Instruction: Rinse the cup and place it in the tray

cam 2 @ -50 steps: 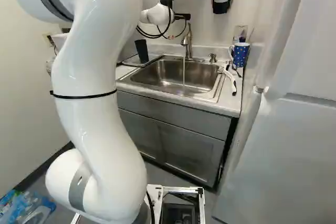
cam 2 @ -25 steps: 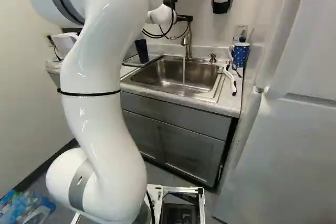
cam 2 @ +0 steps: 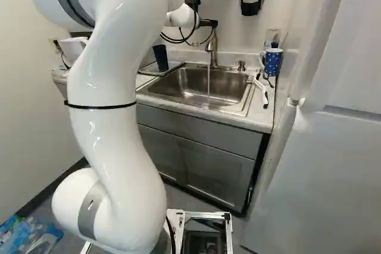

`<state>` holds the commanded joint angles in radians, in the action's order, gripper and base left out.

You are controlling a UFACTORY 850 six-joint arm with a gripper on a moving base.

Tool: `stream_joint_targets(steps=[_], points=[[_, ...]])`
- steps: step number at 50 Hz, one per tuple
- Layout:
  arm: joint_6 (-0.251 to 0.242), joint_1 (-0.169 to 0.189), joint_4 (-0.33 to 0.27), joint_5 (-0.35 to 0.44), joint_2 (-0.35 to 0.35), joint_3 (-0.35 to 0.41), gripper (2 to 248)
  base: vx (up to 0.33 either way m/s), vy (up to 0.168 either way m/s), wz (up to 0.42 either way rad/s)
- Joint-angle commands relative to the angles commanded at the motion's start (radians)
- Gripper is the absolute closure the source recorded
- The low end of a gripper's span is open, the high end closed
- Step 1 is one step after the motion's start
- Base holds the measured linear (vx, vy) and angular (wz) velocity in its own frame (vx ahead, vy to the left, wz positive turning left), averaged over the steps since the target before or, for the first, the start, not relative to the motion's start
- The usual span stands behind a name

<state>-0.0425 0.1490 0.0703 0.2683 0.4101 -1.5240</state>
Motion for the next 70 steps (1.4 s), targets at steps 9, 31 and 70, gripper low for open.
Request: stream_joint_targets(steps=[9,31,70], points=[[0.0,-0.004,0.0,0.0,-0.021,0.025,3,0.0,0.0,0.0],[0.0,-0.014,0.0,0.0,-0.084,0.099,3,0.0,0.0,0.0],[0.0,-0.014,0.0,0.037,-0.087,0.102,3,0.0,0.0,0.0]])
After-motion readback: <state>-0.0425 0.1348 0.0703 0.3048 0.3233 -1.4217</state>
